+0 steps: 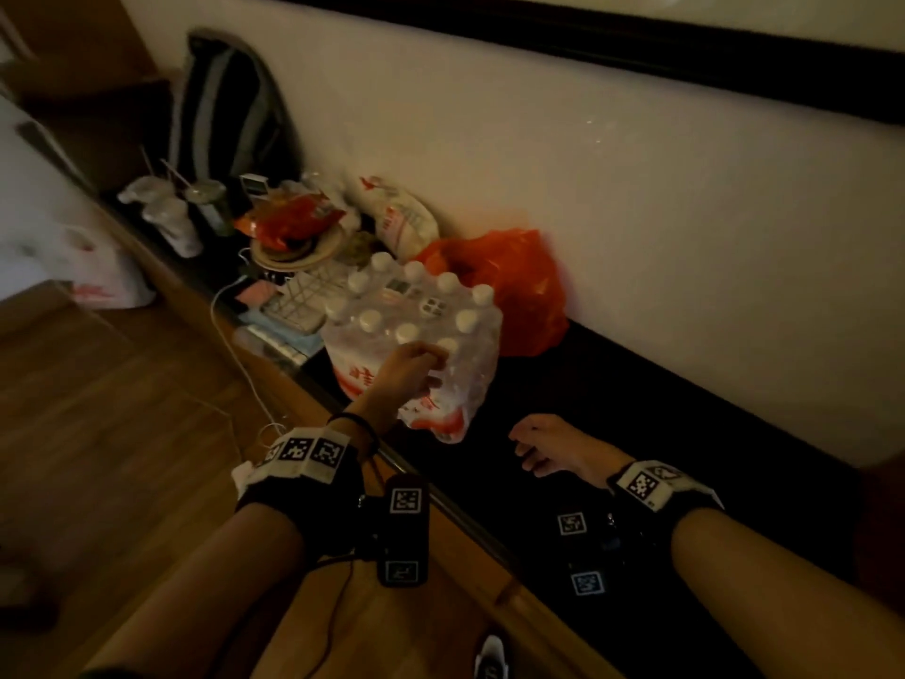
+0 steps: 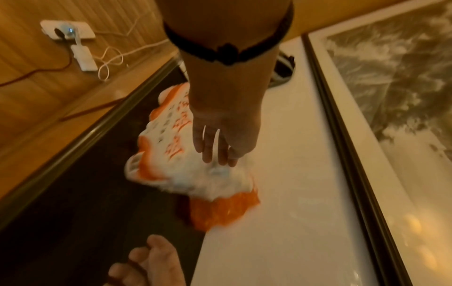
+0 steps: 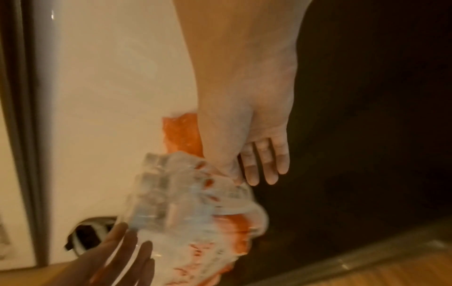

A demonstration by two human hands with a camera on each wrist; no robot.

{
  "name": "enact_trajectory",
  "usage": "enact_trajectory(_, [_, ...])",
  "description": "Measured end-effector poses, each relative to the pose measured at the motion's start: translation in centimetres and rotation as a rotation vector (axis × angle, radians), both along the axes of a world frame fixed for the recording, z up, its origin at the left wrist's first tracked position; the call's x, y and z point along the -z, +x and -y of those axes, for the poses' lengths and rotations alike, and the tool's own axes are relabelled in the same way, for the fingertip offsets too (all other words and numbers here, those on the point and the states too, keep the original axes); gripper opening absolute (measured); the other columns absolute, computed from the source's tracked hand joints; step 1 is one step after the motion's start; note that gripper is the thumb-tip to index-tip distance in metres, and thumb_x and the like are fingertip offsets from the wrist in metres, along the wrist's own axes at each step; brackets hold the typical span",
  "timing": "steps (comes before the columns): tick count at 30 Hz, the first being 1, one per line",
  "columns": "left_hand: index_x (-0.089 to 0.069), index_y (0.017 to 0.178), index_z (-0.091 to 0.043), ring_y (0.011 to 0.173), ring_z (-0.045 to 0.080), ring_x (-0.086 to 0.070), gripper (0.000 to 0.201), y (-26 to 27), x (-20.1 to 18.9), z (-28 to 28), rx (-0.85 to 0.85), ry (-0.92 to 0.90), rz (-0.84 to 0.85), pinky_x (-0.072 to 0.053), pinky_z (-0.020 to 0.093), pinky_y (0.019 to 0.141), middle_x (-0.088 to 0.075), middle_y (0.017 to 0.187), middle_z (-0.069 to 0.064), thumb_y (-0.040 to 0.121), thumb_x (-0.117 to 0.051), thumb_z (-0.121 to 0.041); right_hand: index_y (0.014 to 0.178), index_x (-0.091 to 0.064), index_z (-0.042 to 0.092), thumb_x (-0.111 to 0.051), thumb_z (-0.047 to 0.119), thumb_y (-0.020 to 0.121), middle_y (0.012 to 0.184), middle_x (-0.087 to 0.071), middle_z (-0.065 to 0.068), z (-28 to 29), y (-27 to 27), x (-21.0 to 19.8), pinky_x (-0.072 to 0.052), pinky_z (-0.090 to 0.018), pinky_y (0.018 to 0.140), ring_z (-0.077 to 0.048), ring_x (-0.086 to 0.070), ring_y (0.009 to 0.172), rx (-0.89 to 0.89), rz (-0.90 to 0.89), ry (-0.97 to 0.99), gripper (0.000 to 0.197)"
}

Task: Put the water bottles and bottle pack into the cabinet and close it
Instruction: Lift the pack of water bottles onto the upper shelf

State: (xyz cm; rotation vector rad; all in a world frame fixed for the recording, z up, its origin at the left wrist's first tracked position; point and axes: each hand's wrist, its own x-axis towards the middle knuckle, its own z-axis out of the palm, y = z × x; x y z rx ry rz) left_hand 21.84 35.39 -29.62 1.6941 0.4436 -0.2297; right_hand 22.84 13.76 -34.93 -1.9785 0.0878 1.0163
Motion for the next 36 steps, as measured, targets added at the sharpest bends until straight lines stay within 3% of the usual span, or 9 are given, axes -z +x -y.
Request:
enact_trajectory(8, [-0.059, 0.107, -0.012, 0.058, 0.016, -0.062, 0.018, 5.8, -2.1, -5.6, -0.141, 0.153, 0.088, -0.049, 0.022, 0.046, -0.063, 0.090, 0.004, 0.098, -0.044, -0.016, 0.102, -0.055, 0.014, -0.050, 0.035, 0.094, 0.090, -0.058, -0.001, -3.8, 8.2, -1.7, -0.050, -0.028, 0.069, -0.015, -0.057, 0.073, 0.036, 0.015, 0.073, 0.022])
enact_trajectory(11, [-0.061, 0.103, -0.011, 0.072, 0.020, -0.059, 0.016, 7.7, -2.2, -7.2, -0.257, 0.179, 0.164, -0.051, 0.033, 0.066, -0.063, 0.091, 0.008, 0.094, -0.050, -0.016, 0.096, -0.055, 0.019, -0.047, 0.046, 0.093, 0.093, -0.063, -0.003, -4.7, 9.9, -2.2, -0.052, -0.031, 0.071, -0.019, -0.060, 0.080, 0.098, 0.003, 0.137, 0.028])
enact_trajectory(16, [-0.062, 0.108, -0.010, 0.091, 0.025, -0.056, 0.025, 10.7, -1.1, -10.4, -0.330, 0.289, 0.147, -0.048, 0.039, 0.081, -0.063, 0.103, 0.012, 0.090, -0.053, -0.026, 0.121, -0.045, 0.020, -0.045, 0.060, 0.088, 0.100, -0.067, -0.011, -5.7, 11.6, -1.2, -0.057, -0.036, 0.072, -0.025, -0.066, 0.086, 0.233, -0.051, 0.178, 0.052])
enact_trajectory(19, [-0.061, 0.107, -0.012, 0.096, 0.028, -0.058, 0.040, 12.4, 0.1, -12.4, -0.268, 0.373, 0.067, -0.050, 0.046, 0.087, -0.064, 0.105, 0.010, 0.082, -0.053, -0.043, 0.121, -0.043, 0.022, -0.045, 0.058, 0.089, 0.102, -0.064, -0.011, -6.5, 12.1, -0.8, -0.055, -0.039, 0.082, -0.027, -0.064, 0.093, 0.293, -0.082, 0.178, 0.049])
enact_trajectory(23, [-0.061, 0.097, -0.006, 0.088, 0.036, -0.062, 0.055, 13.3, 1.1, -14.3, -0.085, 0.432, 0.013, -0.050, 0.047, 0.075, -0.064, 0.091, 0.018, 0.078, -0.048, -0.056, 0.123, -0.047, 0.023, -0.047, 0.061, 0.087, 0.099, -0.063, -0.010, -7.4, 12.4, 0.2, -0.052, -0.043, 0.090, -0.028, -0.062, 0.091, 0.447, -0.111, 0.196, 0.052])
enact_trajectory(27, [-0.054, 0.116, -0.019, 0.107, 0.036, -0.058, 0.054, 14.2, 2.3, -15.7, 0.075, 0.482, -0.016, -0.047, 0.048, 0.094, -0.060, 0.114, 0.013, 0.087, -0.037, -0.061, 0.130, -0.052, 0.028, -0.053, 0.068, 0.078, 0.118, -0.066, -0.005, -8.5, 12.1, 1.3, -0.055, -0.041, 0.083, -0.027, -0.064, 0.103, 0.572, -0.108, 0.289, 0.066])
enact_trajectory(30, [-0.049, 0.133, -0.011, 0.111, 0.041, -0.059, 0.061, 14.7, 2.7, -16.6, 0.162, 0.345, -0.022, -0.049, 0.039, 0.084, -0.060, 0.121, 0.018, 0.090, -0.038, -0.052, 0.128, -0.057, 0.021, -0.066, 0.064, 0.070, 0.131, -0.061, -0.012, -9.0, 12.1, 2.4, -0.047, -0.050, 0.101, -0.034, -0.060, 0.117, 0.686, -0.100, 0.357, 0.073])
enact_trajectory(32, [-0.041, 0.140, -0.004, 0.100, 0.046, -0.061, 0.062, 16.1, 4.4, -17.7, 0.030, 0.208, -0.123, -0.047, 0.045, 0.078, -0.062, 0.115, 0.026, 0.089, -0.044, -0.038, 0.125, -0.059, 0.019, -0.057, 0.061, 0.080, 0.125, -0.065, -0.013, -9.6, 11.8, 2.3, -0.046, -0.054, 0.101, -0.033, -0.061, 0.115, 0.795, -0.107, 0.378, 0.062])
enact_trajectory(36, [-0.052, 0.119, 0.004, 0.083, 0.049, -0.065, 0.031, 16.9, 7.1, -18.8, 0.158, 0.291, -0.192, -0.053, 0.050, 0.069, -0.066, 0.094, 0.034, 0.093, -0.052, -0.013, 0.127, -0.056, 0.014, -0.040, 0.057, 0.092, 0.122, -0.066, -0.012, -10.0, 12.2, 3.4, -0.049, -0.049, 0.100, -0.033, -0.062, 0.112, 0.916, -0.129, 0.340, 0.057])
